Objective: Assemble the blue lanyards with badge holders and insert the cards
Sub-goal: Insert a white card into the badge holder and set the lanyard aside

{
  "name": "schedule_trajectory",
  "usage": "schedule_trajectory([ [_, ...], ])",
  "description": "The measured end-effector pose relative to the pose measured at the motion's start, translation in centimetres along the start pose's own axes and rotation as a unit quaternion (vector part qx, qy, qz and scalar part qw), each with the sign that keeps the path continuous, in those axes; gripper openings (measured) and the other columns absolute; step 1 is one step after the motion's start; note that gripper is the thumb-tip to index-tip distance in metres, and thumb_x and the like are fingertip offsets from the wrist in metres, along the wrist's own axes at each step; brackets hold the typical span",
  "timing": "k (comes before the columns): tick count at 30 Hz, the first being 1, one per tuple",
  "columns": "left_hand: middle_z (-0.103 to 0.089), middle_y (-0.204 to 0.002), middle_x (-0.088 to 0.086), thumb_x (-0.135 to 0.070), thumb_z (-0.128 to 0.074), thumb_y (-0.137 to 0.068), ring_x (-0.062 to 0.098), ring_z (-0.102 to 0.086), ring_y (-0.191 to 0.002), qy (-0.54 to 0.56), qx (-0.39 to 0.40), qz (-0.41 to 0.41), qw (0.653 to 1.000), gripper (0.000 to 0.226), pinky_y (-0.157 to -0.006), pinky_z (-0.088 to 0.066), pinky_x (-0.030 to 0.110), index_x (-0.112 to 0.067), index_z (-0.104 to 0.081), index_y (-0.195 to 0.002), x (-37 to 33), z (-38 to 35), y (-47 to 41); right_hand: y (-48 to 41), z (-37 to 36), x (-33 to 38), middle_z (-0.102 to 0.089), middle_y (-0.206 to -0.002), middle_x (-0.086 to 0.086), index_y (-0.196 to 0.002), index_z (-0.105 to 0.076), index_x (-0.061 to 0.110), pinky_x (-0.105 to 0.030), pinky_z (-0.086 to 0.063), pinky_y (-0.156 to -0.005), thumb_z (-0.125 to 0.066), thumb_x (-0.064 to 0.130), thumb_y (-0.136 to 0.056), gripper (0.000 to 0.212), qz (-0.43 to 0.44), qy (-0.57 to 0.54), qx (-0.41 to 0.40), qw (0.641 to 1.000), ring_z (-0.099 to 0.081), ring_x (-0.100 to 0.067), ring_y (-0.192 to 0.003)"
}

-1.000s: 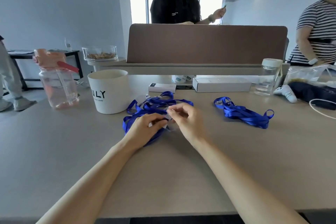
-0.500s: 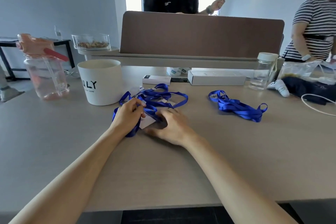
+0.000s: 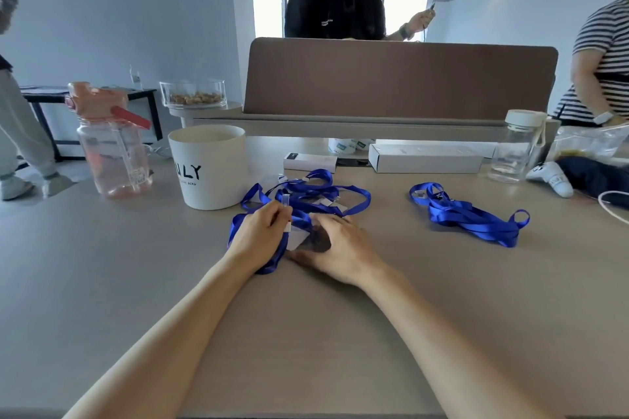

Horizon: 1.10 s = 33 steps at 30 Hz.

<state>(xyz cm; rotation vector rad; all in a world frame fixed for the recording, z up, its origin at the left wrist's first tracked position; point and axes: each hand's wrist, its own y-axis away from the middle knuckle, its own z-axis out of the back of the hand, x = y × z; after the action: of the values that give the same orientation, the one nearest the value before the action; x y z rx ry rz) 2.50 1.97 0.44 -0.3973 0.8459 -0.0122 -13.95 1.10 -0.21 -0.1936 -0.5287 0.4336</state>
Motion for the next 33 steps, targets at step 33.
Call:
schedule_trajectory([
  [33, -0.069, -0.076, -0.008, -0.025, -0.046, -0.099, 0.009, -0.058, -0.063, 0.077, -0.064, -0.004, 0.995, 0.017, -0.068, -0.046, 0.03, -0.032, -0.061, -0.105, 0.7, 0.3, -0.6, 0.4, 3.7, -1.3, -0.062, -0.083, -0.001, -0.119, -0.056, 0.017, -0.023, -0.042, -0.064, -0.051, 0.023, -0.098, 0.023, -0.143, -0.31, 0.041, 0.939, -0.053, -0.01, -0.062],
])
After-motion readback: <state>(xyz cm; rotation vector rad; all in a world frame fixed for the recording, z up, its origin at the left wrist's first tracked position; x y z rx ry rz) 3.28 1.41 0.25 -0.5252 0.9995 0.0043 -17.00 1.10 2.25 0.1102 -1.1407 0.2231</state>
